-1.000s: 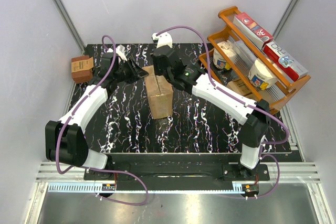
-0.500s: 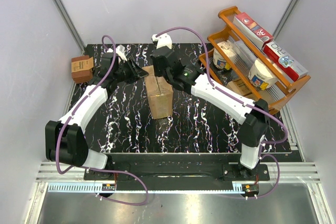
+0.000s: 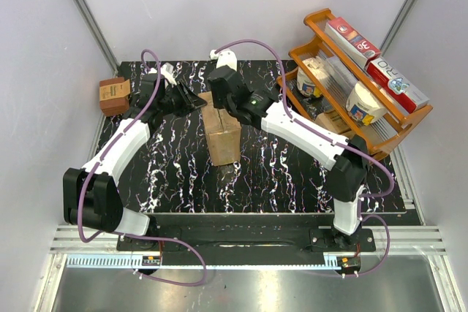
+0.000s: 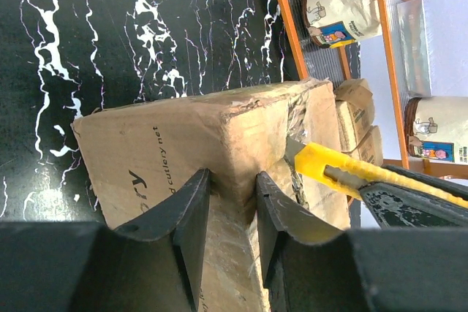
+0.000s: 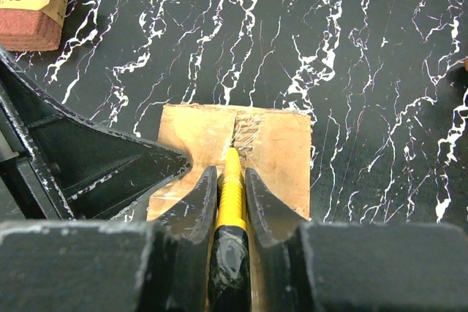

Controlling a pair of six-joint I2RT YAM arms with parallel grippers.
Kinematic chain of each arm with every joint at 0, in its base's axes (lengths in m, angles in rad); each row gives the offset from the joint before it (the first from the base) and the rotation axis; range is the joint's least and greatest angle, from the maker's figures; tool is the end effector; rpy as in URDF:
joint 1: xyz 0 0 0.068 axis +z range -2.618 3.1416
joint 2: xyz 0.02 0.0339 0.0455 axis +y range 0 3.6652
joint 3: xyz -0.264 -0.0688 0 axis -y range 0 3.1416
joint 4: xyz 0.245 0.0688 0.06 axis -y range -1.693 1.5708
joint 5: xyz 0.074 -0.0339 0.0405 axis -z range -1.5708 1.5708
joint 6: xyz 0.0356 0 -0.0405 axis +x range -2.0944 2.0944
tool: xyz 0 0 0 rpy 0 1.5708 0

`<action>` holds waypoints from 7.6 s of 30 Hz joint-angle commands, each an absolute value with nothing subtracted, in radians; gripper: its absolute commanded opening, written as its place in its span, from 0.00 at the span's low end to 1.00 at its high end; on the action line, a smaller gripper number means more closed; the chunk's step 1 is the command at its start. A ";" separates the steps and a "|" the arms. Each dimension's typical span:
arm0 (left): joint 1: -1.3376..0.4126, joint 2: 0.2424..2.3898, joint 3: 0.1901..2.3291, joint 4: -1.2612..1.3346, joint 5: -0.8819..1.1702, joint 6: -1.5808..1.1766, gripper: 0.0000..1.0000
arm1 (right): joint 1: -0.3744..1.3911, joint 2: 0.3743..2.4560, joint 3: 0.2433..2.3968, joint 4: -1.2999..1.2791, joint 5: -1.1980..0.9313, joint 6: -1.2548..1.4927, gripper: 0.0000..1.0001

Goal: Unpack the express box

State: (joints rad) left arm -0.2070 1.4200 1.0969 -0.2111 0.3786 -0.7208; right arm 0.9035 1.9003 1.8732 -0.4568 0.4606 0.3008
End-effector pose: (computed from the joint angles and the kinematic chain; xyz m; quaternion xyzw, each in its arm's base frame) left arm 0.3143 -0.0794 0.2991 -0.1266 0.8488 -0.3639 0.3620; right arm 0.2883 0.3403 0.3674 -0.1346 0.8308 0.1241 0.5256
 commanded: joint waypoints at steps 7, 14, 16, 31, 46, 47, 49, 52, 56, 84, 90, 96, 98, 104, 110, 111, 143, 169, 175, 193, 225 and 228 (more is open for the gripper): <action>-0.233 1.431 1.035 -0.305 0.347 -0.827 0.17 | 0.928 1.977 2.156 -0.745 0.537 0.347 0.00; -0.252 1.417 1.035 -0.310 0.278 -0.859 0.15 | 0.937 2.042 2.292 -0.891 0.532 0.377 0.00; -0.255 1.416 1.038 -0.314 0.259 -0.862 0.14 | 0.940 2.042 2.304 -0.910 0.531 0.380 0.00; -0.261 1.416 1.031 -0.316 0.235 -0.876 0.10 | 0.953 1.994 2.217 -0.919 0.512 0.416 0.00; -0.261 1.407 1.020 -0.331 0.178 -0.905 0.07 | 0.982 1.842 2.091 -0.939 0.453 0.497 0.00; -0.262 1.407 1.019 -0.330 0.176 -0.908 0.07 | 0.985 1.836 2.086 -0.940 0.451 0.500 0.00; -0.262 1.405 1.019 -0.330 0.175 -0.911 0.07 | 0.989 1.824 2.068 -0.942 0.446 0.508 0.00; -0.264 1.407 1.017 -0.330 0.173 -0.913 0.06 | 0.992 1.813 2.040 -0.940 0.428 0.523 0.00; -0.270 1.407 1.017 -0.327 0.173 -0.914 0.06 | 0.997 1.809 2.007 -0.943 0.425 0.538 0.00; -0.282 1.394 1.005 -0.328 0.155 -0.931 0.06 | 1.002 1.652 1.822 -0.934 0.350 0.624 0.00; -0.282 1.390 0.997 -0.321 0.158 -0.930 0.06 | 1.000 1.660 1.802 -0.925 0.364 0.632 0.00; -0.284 1.384 0.988 -0.308 0.169 -0.930 0.06 | 1.000 1.623 1.783 -0.859 0.379 0.603 0.00; -0.284 1.385 0.986 -0.307 0.176 -0.933 0.06 | 1.000 1.615 1.754 -0.815 0.377 0.577 0.00; -0.284 1.371 0.999 -0.307 0.264 -0.891 0.49 | 1.000 1.598 1.654 -0.739 0.373 0.545 0.00; -0.282 1.350 1.009 -0.288 0.392 -0.825 0.75 | 1.000 1.600 1.629 -0.710 0.376 0.532 0.00; -0.284 1.344 1.009 -0.285 0.405 -0.821 0.77 | 1.000 1.601 1.629 -0.710 0.379 0.529 0.00; -0.296 1.223 0.876 -0.250 0.591 -0.742 0.58 | 1.000 1.637 1.766 -0.719 0.425 0.480 0.00; -0.302 1.223 0.896 -0.262 0.577 -0.713 0.47 | 0.989 1.687 1.881 -0.715 0.529 0.433 0.00; -0.302 1.220 0.920 -0.264 0.595 -0.692 0.50 | 0.982 1.672 1.878 -0.678 0.502 0.364 0.00; -0.302 1.221 1.045 -0.356 0.604 -0.555 0.66 | 0.905 1.462 1.632 -0.465 0.284 0.203 0.00; -0.301 1.385 1.190 -0.463 0.782 -0.236 0.28 | 0.907 1.342 1.336 -0.152 -0.172 -0.032 0.00; -0.301 1.437 1.250 -0.525 0.805 -0.164 0.29 | 0.905 1.351 1.330 -0.155 -0.164 -0.058 0.00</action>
